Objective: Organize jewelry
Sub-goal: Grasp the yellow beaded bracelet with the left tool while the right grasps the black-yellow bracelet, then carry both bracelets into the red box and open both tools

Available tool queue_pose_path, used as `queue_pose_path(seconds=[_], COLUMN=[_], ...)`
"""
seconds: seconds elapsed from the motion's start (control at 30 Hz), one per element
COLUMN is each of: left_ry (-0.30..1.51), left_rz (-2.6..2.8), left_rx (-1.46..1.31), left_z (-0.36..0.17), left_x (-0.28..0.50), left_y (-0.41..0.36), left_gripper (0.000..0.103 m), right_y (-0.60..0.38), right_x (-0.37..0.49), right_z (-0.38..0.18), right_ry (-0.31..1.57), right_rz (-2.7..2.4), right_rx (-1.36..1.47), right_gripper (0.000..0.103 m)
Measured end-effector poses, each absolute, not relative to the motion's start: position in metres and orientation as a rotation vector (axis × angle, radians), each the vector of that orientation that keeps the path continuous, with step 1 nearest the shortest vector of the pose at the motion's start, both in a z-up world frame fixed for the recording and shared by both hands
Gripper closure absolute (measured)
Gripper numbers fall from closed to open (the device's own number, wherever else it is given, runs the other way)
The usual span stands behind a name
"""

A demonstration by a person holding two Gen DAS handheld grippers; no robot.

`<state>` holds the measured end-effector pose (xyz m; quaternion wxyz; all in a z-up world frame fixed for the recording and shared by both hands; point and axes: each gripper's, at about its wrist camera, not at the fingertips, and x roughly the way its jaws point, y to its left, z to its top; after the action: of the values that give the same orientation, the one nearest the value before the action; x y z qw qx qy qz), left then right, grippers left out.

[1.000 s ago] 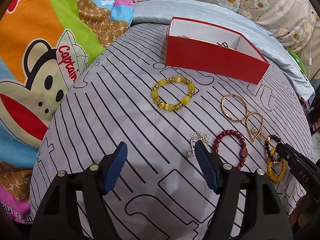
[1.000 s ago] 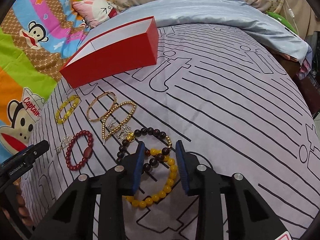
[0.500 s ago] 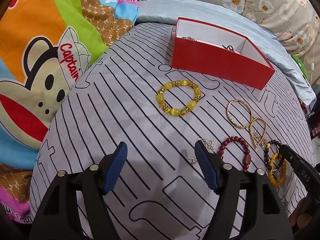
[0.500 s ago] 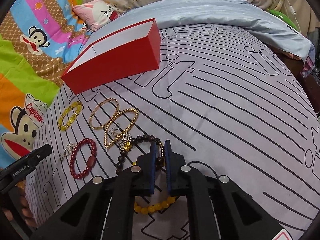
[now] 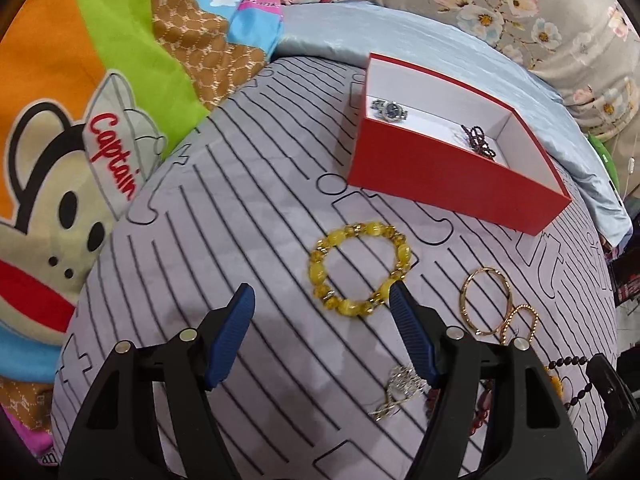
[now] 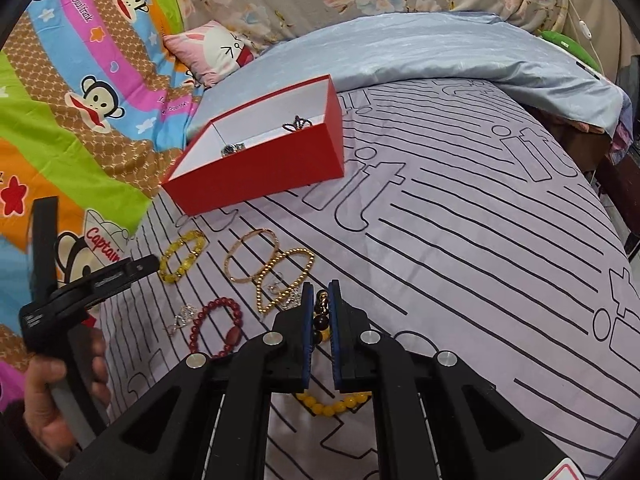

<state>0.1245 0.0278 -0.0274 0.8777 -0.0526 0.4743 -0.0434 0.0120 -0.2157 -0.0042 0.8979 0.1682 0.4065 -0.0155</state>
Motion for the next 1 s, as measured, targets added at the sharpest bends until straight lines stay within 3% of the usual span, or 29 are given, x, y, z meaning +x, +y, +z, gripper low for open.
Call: queue_pose_path(seconds=[0.2, 0.5, 0.57, 0.6, 1.0], left_ry=[0.996, 0.993, 0.991, 0.992, 0.939], left_rz=[-0.060, -0.059, -0.064, -0.066, -0.186], left_rx=[-0.098, -0.044, -0.040, -0.037, -0.042], left_z=[-0.040, -0.050, -0.050, -0.050, -0.005], left_x=[0.143, 0.149, 0.150, 0.150, 0.111], left_y=[0.025, 0.024, 0.022, 0.022, 0.014], left_gripper=[0.036, 0.073, 0.091, 0.094, 0.094], right_y=[-0.208, -0.202, -0.201, -0.200, -0.195], right_x=[0.011, 0.012, 0.013, 0.013, 0.004], right_z=[0.005, 0.006, 0.006, 0.006, 0.029], right_ry=[0.830, 0.833, 0.835, 0.836, 0.795], right_rz=[-0.001, 0.015, 0.018, 0.020, 0.047], right_rx=[0.344, 0.340, 0.338, 0.337, 0.323], right_gripper=[0.097, 0.097, 0.097, 0.097, 0.097])
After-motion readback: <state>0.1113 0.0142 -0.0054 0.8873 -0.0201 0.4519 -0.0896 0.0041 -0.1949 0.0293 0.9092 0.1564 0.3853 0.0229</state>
